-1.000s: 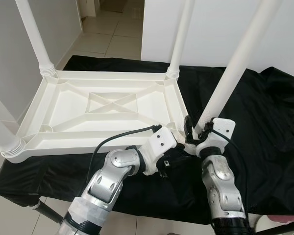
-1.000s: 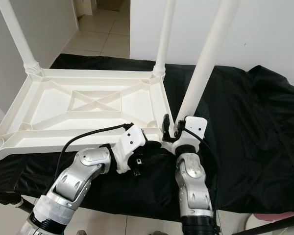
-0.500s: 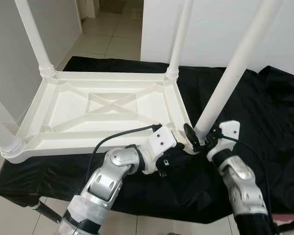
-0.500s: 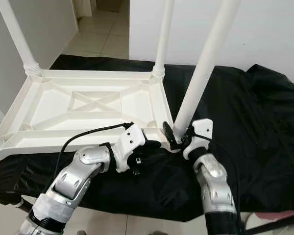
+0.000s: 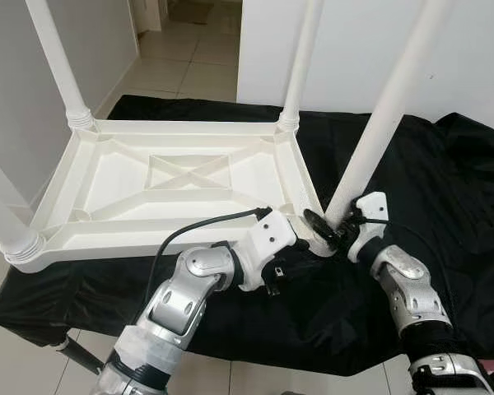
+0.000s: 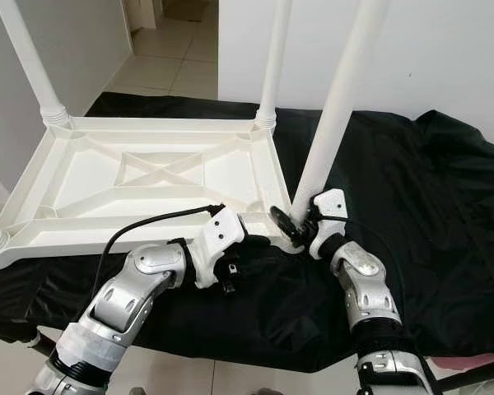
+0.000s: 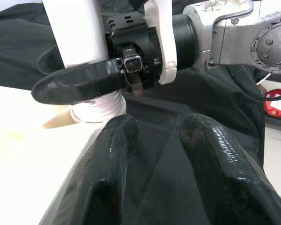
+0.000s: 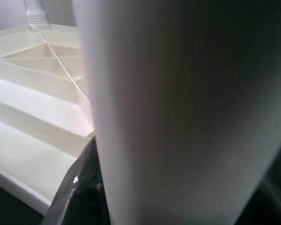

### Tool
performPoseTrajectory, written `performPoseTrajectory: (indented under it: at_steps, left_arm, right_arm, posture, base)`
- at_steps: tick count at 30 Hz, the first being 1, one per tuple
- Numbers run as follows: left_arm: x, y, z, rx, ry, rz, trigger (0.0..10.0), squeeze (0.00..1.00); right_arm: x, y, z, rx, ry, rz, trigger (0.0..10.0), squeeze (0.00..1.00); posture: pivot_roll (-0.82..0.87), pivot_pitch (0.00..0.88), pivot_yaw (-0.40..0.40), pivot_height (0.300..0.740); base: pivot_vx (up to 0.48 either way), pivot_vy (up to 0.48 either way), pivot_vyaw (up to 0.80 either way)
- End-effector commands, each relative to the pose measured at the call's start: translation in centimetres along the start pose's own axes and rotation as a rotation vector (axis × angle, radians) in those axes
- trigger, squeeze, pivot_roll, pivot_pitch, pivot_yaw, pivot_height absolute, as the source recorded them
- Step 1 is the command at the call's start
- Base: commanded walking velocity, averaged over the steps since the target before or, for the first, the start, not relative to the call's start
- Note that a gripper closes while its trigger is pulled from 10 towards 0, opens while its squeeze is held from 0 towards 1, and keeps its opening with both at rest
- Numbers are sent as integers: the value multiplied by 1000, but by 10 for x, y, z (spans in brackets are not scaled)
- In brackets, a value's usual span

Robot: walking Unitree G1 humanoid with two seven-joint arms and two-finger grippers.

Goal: Building children table

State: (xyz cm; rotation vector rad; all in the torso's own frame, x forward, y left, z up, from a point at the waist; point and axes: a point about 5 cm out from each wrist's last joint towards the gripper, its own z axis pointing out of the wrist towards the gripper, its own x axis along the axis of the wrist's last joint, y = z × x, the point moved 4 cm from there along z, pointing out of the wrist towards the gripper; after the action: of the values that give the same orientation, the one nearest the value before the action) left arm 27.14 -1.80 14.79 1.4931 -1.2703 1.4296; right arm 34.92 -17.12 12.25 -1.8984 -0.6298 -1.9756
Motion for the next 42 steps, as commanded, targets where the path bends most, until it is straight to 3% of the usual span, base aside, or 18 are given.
performPoseTrajectory:
  at_steps: [1, 5, 6, 7, 17, 18, 23, 24, 25, 27, 29, 31, 33, 37, 38, 40, 41, 42]
  left_arm:
    - [2, -9, -1, 87, -3, 8, 10000, 0]
    - [1, -7, 0, 84, -4, 7, 10000, 0]
    - [1, -7, 0, 83, -4, 6, 10000, 0]
    - [1, -6, 0, 81, -5, 5, 10000, 0]
    - [-2, -6, -2, 79, -18, 2, 10000, 0]
    - [-3, -5, -2, 78, -20, 3, 10000, 0]
    - [-3, -6, -2, 79, -23, 6, 10000, 0]
    - [-3, -7, -3, 84, -23, 5, 10000, 0]
    - [-3, -7, -3, 84, -23, 5, 10000, 0]
    - [-4, -10, -4, 101, -24, 2, 10000, 0]
    - [-4, -10, -4, 101, -24, 2, 10000, 0]
    - [-3, -12, -4, 110, -20, 1, 10000, 0]
    - [-2, -11, -3, 106, -17, 3, 10000, 0]
    - [-1, -11, -1, 101, -13, 7, 10000, 0]
    - [-1, -11, -1, 101, -13, 8, 10000, 0]
    - [-1, -12, -1, 101, -13, 8, 10000, 0]
    - [-1, -11, -1, 101, -13, 8, 10000, 0]
    - [-1, -11, -1, 101, -13, 8, 10000, 0]
  right_arm:
    - [-8, 0, -3, 9, -28, 7, 0, 0]
    - [-8, -2, -4, 13, -21, 12, 0, 0]
    - [-8, -2, -4, 16, -17, 12, 1686, 0]
    - [-8, -3, -6, -9, -11, 25, 10000, 0]
    - [-12, -14, -9, -217, -25, 53, 10000, 0]
    - [-11, -13, -9, -302, -24, 68, 10000, 0]
    - [-10, -13, -12, -445, -19, 106, 10000, 0]
    - [-10, -15, -15, -519, -20, 110, 10000, 0]
    - [-10, -15, -15, -519, -20, 110, 10000, 0]
    - [-6, -26, -18, -643, -5, 180, 10000, 0]
    - [-6, -26, -18, -643, -5, 180, 10000, 0]
    - [7, -42, -9, -627, 50, 200, 10000, 0]
    - [14, -45, -7, -609, 75, 183, 10000, 0]
    - [17, -41, -10, -612, 85, 165, 10000, 0]
    - [17, -39, -12, -622, 79, 161, 10000, 71]
    - [17, -39, -13, -630, 76, 157, 10000, 71]
    - [21, -38, -15, -631, 98, 149, 10000, 1000]
    - [21, -38, -15, -631, 98, 149, 10000, 1000]
  posture:
    - [-73, 0, -43, 740]
    - [-77, 0, -40, 740]
    - [-77, 0, -40, 740]
    - [-79, 0, -36, 740]
    - [-76, 0, -29, 740]
    - [-74, 0, -34, 740]
    - [-71, 0, -41, 740]
    - [-67, 0, -49, 740]
    - [-67, 0, -49, 740]
    - [-63, 0, -57, 740]
    - [-63, 0, -57, 740]
    - [-68, 0, -51, 740]
    - [-71, 0, -50, 740]
    - [-72, 0, -49, 740]
    - [-72, 0, -49, 740]
    - [-72, 0, -49, 740]
    - [-72, 0, -49, 740]
    - [-72, 0, -49, 740]
  base:
    - [0, 0, 0]
    - [0, 0, 0]
    - [0, 0, 0]
    - [0, 0, 0]
    - [0, 0, 0]
    - [0, 0, 0]
    - [0, 0, 0]
    - [0, 0, 0]
    - [0, 0, 0]
    - [0, 0, 0]
    - [0, 0, 0]
    - [0, 0, 0]
    - [0, 0, 0]
    - [0, 0, 0]
    - [0, 0, 0]
    - [0, 0, 0]
    - [0, 0, 0]
    - [0, 0, 0]
